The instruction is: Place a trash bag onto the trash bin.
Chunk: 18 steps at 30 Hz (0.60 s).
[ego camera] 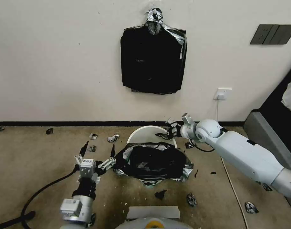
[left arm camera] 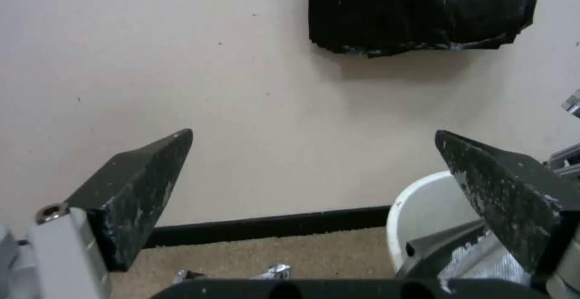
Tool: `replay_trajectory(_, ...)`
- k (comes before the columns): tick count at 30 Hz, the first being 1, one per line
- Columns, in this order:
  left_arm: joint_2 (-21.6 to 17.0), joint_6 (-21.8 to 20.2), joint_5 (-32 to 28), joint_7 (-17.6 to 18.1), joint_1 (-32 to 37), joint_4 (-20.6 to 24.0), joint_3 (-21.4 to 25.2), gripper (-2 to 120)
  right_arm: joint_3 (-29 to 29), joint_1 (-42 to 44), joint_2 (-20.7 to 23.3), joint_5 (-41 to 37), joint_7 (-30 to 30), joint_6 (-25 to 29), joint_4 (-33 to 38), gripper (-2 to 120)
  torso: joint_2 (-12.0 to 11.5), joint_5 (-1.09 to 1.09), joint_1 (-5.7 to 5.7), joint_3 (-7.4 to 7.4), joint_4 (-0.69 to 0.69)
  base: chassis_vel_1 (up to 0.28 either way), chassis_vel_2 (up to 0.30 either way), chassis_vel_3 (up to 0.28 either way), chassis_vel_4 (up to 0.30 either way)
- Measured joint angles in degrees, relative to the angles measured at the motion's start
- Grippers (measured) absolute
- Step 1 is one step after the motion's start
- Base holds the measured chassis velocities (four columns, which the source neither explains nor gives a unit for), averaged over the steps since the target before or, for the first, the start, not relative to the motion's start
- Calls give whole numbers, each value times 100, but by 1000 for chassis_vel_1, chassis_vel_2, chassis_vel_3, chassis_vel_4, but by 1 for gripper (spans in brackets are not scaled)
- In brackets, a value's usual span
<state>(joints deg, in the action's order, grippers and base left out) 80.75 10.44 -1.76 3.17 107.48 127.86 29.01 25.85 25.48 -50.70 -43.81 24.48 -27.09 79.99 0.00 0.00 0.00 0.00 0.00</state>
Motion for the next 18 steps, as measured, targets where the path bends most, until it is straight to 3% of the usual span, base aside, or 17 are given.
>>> replay_trajectory(2,19,-1,-16,12,13,12,-23,100,0,18,12,-10,-1,34,2,6,0,0,0,0,0,0,0,0,0)
replay_trajectory(10,56,-14,-35,24,19,26,-68,100,-37,90,54,-381,-207,50,69,6,0,1,0,0,0,0,0,0,0)
replay_trajectory(18,86,-26,-94,42,-23,-50,-160,100,-376,355,508,-1589,-1151,-316,863,6,0,0,0,0,0,0,0,0,0)
